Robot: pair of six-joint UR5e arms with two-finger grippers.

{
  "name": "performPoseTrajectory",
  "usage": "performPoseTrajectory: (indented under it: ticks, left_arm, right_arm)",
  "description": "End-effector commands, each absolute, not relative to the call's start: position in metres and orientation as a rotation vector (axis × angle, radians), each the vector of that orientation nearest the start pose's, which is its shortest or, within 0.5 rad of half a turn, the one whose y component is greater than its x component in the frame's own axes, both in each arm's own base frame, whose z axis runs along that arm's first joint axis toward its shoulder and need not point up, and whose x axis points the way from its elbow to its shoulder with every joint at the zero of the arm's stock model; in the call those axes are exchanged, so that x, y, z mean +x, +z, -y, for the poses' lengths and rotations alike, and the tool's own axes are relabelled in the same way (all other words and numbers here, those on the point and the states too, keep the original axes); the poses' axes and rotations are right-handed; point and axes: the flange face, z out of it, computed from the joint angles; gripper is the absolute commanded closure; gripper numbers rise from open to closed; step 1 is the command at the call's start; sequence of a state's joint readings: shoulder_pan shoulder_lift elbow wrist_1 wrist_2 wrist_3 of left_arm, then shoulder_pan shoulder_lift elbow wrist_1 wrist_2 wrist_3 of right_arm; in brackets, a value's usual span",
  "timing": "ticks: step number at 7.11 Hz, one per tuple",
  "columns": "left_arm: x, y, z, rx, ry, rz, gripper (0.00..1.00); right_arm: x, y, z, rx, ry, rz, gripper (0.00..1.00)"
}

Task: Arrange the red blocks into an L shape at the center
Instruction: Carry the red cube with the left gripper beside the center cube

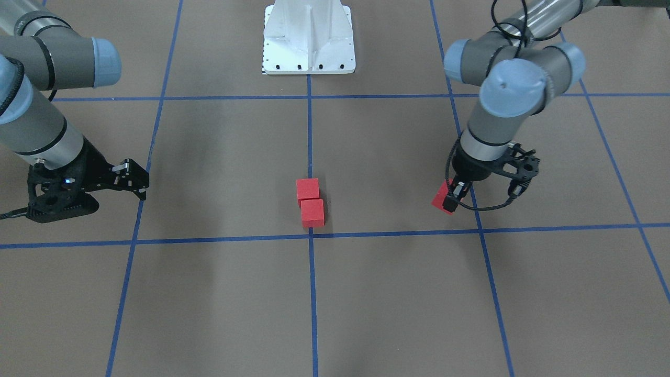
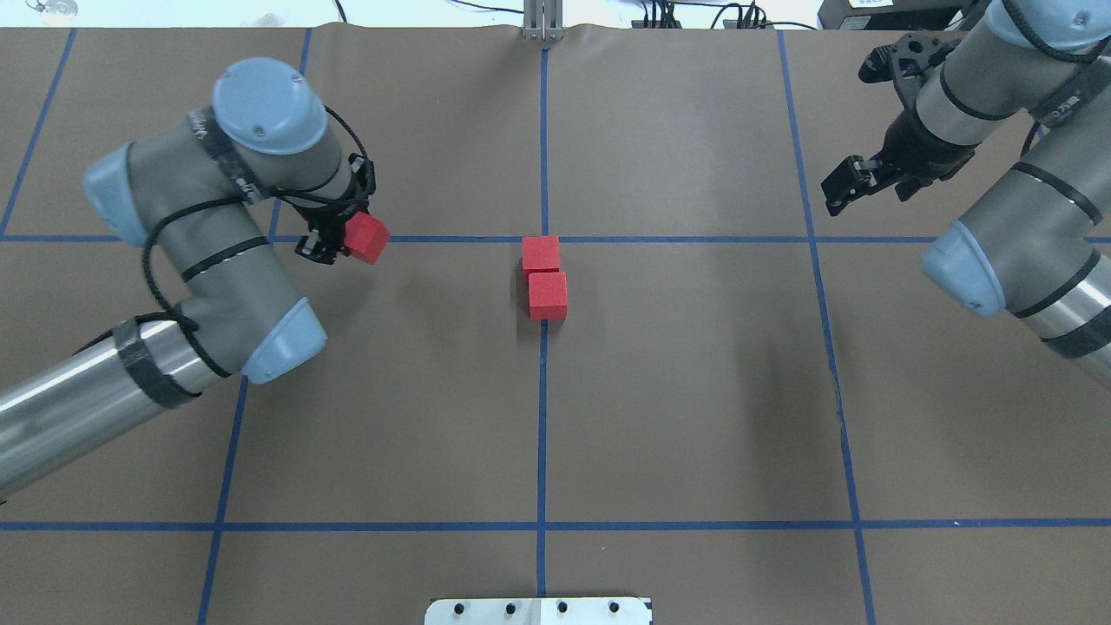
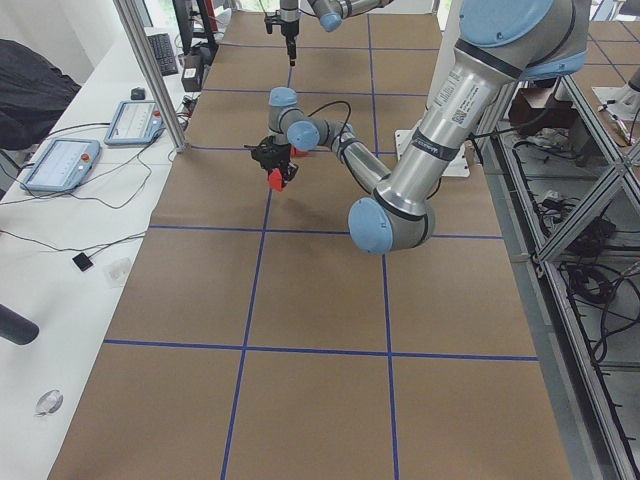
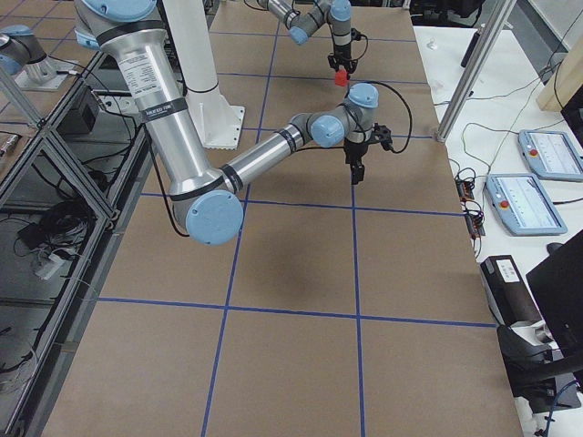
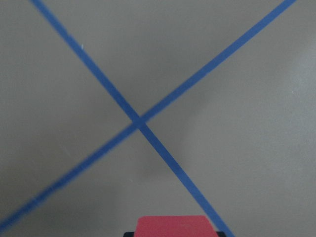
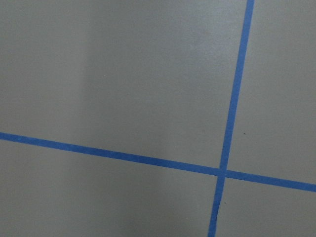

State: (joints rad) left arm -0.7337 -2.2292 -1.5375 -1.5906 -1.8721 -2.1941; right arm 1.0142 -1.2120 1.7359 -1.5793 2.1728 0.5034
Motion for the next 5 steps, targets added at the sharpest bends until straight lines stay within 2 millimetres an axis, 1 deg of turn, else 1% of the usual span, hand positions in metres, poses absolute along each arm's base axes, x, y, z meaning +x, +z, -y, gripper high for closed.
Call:
performPoseTrajectory:
  ticks: [1,2,3,4,5]
  left_arm:
    - [0.520,0.225,0.581,-0.344,-1.420,-0.604,1.00]
    - [0.536,0.210,0.583,-0.361,-1.449,-0.562,1.00]
    - [0.545,0.209,0.575,-0.375,-1.471,-0.531,1.00]
    - [0.558,0.208,0.564,-0.384,-1.456,-0.524,1.00]
    - [0.567,0.204,0.561,-0.390,-1.443,-0.524,1.00]
  right_arm:
    - [-0.239,0.408,0.564,0.144,-0.250,0.741,0.01]
    - [-0.238,0.406,0.562,0.151,-0.252,0.744,0.01]
    - [-0.237,0.405,0.559,0.151,-0.250,0.746,0.01]
    - [-0.237,0.406,0.558,0.147,-0.247,0.745,0.01]
    - [-0.237,0.406,0.558,0.147,-0.247,0.745,0.01]
